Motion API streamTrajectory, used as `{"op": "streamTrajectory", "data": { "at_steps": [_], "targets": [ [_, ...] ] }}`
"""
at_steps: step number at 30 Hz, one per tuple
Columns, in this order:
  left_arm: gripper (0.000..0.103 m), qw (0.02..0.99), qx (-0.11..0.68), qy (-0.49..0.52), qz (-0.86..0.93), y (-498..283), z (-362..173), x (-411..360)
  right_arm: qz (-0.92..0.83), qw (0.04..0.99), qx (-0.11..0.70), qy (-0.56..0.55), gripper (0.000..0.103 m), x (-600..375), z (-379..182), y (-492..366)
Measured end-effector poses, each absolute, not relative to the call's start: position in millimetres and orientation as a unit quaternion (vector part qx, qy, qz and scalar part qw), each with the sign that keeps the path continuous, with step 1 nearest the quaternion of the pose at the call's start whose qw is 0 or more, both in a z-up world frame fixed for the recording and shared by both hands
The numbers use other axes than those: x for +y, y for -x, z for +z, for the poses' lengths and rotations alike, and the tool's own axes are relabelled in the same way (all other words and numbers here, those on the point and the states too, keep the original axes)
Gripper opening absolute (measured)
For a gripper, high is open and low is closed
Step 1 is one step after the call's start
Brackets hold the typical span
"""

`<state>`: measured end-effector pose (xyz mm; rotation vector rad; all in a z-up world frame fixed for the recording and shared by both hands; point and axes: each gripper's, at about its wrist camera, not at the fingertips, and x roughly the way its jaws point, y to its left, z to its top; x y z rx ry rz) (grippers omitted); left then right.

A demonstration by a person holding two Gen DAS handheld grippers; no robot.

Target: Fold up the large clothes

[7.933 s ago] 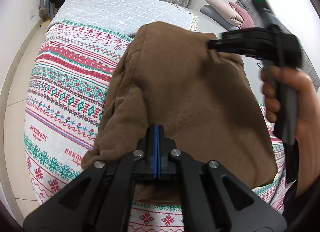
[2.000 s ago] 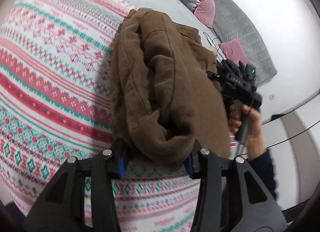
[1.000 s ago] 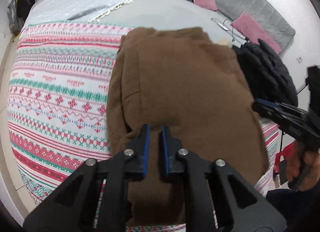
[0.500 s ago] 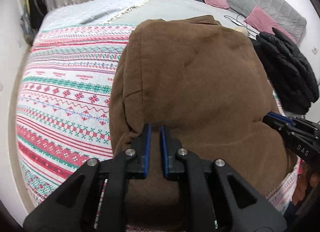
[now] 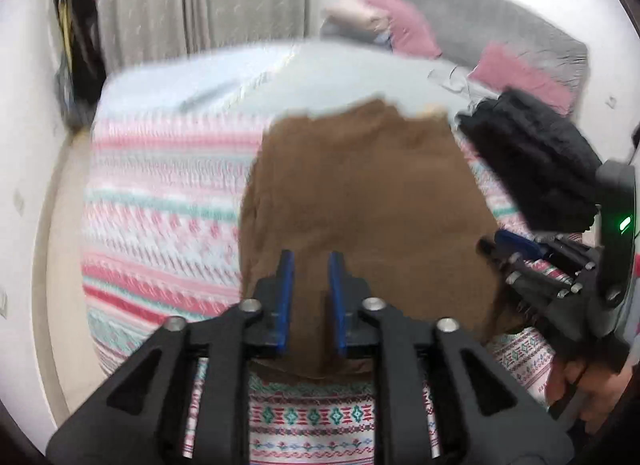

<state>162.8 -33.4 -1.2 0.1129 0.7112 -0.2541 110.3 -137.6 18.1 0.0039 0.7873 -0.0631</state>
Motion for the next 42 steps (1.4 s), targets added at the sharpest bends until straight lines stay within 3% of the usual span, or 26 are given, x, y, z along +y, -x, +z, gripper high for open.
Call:
{"op": "streamTrajectory", "data": {
  "at_steps": [1,2,4,9,14,18,27,35,38,42],
  "targets": [
    [0.040,0.933,0.335,-0.068,-0.111,-156.6,3.2,-31.0,-0.034,0.926,0.375,-0.003,0.028,-133.4,22.6,-103.1],
    [0.041,0.935,0.328,-0.075,-0.110,-151.4,5.3,-28.7,-0.038,0.927,0.372,-0.008,0.037,-132.4,24.4,-98.1],
    [0.041,0.932,0.335,-0.071,-0.119,-146.7,4.4,-24.6,-0.038,0.930,0.364,-0.031,0.045,-128.0,33.0,-83.7],
    [0.041,0.921,0.363,-0.038,-0.132,-141.3,3.3,-24.3,-0.040,0.941,0.335,-0.018,0.051,-108.9,56.2,-55.7],
    [0.043,0.916,0.378,-0.028,-0.135,-130.0,2.7,-31.4,-0.053,0.950,0.306,-0.001,0.064,-102.9,73.9,-40.1],
    [0.046,0.913,0.383,-0.029,-0.136,-121.3,3.1,-33.3,-0.056,0.953,0.298,0.000,0.070,-105.2,81.2,-31.6],
    [0.076,0.918,0.374,-0.030,-0.132,-105.9,5.7,-34.3,-0.059,0.956,0.287,-0.005,0.079,-111.2,89.3,-14.8],
    [0.086,0.925,0.364,-0.013,-0.104,-95.0,4.7,-22.2,-0.069,0.952,0.296,-0.030,0.092,-119.5,87.6,-3.0],
    [0.087,0.928,0.357,-0.019,-0.105,-89.4,3.4,-22.8,-0.067,0.949,0.304,-0.043,0.094,-123.5,84.4,1.9],
    [0.097,0.930,0.353,-0.032,-0.100,-88.4,0.1,-26.3,-0.066,0.946,0.313,-0.057,0.095,-127.7,78.7,8.9]
  ]
}}
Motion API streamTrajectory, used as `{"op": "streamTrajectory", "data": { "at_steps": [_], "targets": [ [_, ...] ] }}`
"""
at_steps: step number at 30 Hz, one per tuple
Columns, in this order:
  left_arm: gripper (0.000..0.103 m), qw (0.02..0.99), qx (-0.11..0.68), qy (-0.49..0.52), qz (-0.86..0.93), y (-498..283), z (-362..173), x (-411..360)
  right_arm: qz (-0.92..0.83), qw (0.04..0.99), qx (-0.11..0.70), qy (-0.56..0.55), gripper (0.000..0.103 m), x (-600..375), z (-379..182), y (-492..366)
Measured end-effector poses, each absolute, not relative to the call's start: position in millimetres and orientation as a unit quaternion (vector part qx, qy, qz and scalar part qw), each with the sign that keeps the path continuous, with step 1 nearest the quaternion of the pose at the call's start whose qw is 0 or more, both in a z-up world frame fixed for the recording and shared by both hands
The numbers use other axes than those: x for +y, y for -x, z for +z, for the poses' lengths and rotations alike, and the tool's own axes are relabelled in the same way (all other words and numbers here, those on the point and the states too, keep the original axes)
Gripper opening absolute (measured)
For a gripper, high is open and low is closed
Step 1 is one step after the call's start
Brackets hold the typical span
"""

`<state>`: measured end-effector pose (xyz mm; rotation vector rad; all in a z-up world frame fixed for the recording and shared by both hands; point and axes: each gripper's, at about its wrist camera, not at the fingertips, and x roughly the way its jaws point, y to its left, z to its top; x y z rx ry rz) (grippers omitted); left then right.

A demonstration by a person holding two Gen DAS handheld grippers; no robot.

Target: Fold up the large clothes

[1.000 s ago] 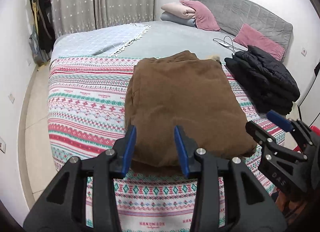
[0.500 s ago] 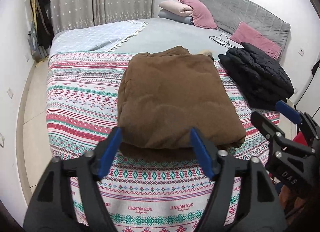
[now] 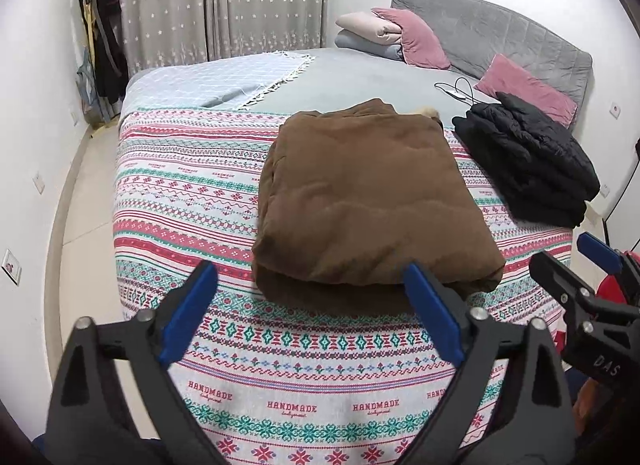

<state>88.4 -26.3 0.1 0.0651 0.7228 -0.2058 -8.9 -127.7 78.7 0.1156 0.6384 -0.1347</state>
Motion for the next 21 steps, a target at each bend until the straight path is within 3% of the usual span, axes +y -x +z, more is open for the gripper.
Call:
{"op": "streamTrajectory", "data": {
  "at_steps": [21],
  "targets": [
    [0.097,0.923,0.373,-0.038,-0.082,-101.5,-15.7,-49.4,-0.094,0.939,0.329,-0.031,0.095,-132.1,60.9,1.7]
  ]
}}
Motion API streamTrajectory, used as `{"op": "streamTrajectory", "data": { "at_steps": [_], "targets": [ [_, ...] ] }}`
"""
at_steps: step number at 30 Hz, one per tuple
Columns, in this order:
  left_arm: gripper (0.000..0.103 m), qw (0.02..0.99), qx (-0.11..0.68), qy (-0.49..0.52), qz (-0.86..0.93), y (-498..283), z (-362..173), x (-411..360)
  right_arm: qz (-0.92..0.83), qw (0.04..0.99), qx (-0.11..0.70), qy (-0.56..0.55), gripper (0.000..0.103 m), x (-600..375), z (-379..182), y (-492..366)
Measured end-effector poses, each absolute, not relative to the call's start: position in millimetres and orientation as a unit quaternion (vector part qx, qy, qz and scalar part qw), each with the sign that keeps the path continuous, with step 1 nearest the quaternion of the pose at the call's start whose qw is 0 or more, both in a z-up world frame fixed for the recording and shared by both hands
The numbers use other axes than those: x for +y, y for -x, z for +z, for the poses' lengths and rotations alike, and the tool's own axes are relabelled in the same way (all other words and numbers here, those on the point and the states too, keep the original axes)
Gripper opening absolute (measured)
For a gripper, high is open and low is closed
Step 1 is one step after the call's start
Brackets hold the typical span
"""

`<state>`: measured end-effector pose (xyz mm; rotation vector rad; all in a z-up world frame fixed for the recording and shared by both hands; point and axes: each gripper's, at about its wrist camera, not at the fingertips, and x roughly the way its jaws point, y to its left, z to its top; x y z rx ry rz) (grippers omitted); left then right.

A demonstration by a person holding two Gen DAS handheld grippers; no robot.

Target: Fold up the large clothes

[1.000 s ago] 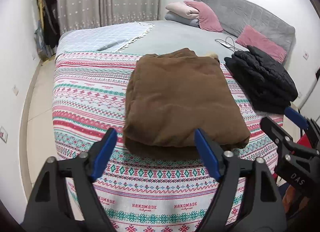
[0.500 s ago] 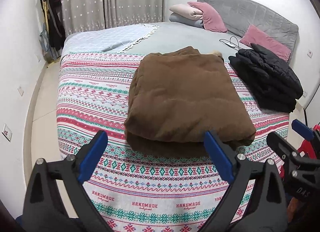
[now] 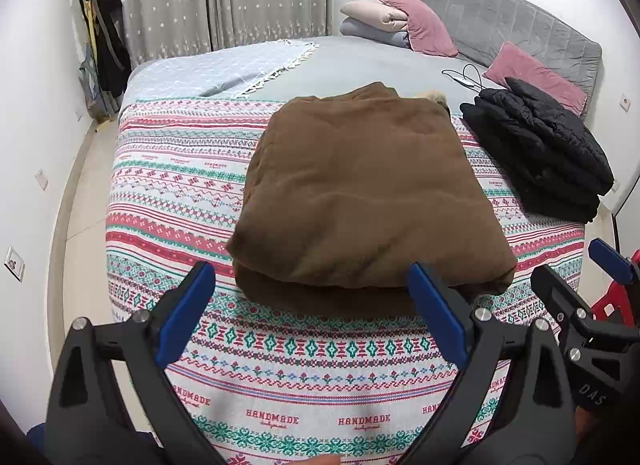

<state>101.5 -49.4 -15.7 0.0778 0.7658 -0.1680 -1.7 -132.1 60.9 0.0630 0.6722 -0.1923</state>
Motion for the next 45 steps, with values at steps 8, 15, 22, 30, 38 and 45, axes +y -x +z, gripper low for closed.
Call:
{"op": "streamTrajectory", "data": {
  "at_steps": [8,15,22,30,38,45],
  "targets": [
    [0.101,0.924,0.374,-0.038,-0.076,-100.9,-17.3,-48.4,-0.101,0.939,0.328,-0.034,0.096,-136.6,59.7,1.2],
    [0.102,0.920,0.383,-0.032,-0.073,-100.9,-19.6,-45.5,-0.103,0.939,0.326,-0.036,0.096,-136.1,59.7,1.0],
    [0.102,0.918,0.387,-0.029,-0.078,-101.0,-20.2,-43.4,-0.102,0.939,0.327,-0.033,0.096,-134.3,58.6,0.4],
    [0.102,0.915,0.394,-0.033,-0.083,-101.7,-23.1,-45.8,-0.101,0.939,0.327,-0.033,0.096,-134.0,58.0,0.2],
    [0.102,0.914,0.396,-0.030,-0.081,-103.0,-24.5,-44.8,-0.099,0.939,0.329,-0.036,0.096,-133.1,56.1,-0.6],
    [0.102,0.915,0.394,-0.032,-0.082,-101.8,-24.3,-44.8,-0.101,0.938,0.329,-0.036,0.096,-133.0,55.0,-1.3]
  ]
}}
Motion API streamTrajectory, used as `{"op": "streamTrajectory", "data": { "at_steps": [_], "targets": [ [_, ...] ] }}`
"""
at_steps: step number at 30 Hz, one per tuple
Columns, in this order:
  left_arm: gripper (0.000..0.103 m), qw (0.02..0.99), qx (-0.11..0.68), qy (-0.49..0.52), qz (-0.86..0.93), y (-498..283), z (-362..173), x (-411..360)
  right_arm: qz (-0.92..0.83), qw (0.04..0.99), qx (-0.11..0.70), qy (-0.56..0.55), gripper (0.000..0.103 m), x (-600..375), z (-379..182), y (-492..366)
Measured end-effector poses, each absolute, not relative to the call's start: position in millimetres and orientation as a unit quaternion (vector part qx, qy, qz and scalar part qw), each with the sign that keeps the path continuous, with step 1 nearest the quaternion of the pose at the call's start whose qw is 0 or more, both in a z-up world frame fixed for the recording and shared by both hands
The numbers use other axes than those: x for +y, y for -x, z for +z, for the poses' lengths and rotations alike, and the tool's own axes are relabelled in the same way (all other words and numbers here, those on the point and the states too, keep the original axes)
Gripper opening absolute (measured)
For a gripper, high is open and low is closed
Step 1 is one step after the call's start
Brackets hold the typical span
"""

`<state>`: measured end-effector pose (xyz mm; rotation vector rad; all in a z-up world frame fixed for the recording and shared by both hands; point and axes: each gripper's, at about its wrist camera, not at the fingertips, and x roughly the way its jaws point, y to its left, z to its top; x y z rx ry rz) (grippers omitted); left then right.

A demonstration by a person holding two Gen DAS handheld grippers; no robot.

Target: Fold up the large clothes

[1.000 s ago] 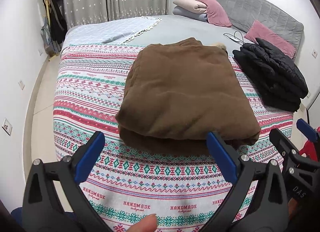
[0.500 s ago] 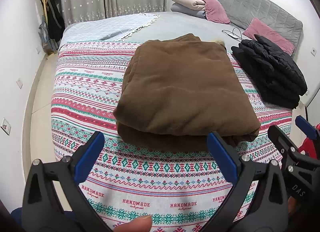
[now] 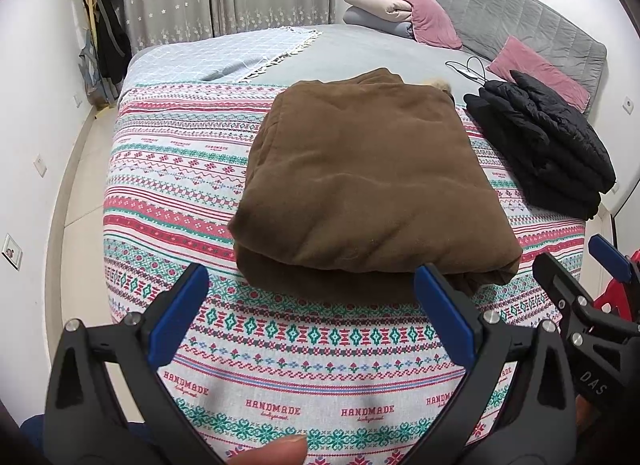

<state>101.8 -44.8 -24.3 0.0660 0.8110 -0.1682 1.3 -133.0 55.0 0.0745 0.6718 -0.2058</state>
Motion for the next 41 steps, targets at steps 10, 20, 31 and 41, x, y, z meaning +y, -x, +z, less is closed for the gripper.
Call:
{"op": "streamTrajectory", "data": {
  "at_steps": [10,20,31,41],
  "targets": [
    [0.102,0.915,0.393,-0.036,-0.083,-99.6,-23.6,-48.0,-0.099,0.938,0.330,-0.037,0.096,-128.8,53.8,-2.5],
    [0.102,0.916,0.390,-0.034,-0.085,-97.6,-22.1,-46.7,-0.101,0.938,0.330,-0.037,0.096,-128.0,53.9,-2.8],
    [0.102,0.916,0.390,-0.035,-0.087,-96.1,-23.0,-48.9,-0.102,0.938,0.329,-0.036,0.096,-128.1,53.7,-2.8],
    [0.102,0.915,0.391,-0.033,-0.088,-96.2,-23.4,-47.7,-0.102,0.938,0.329,-0.035,0.096,-128.5,54.1,-1.9]
  ]
}}
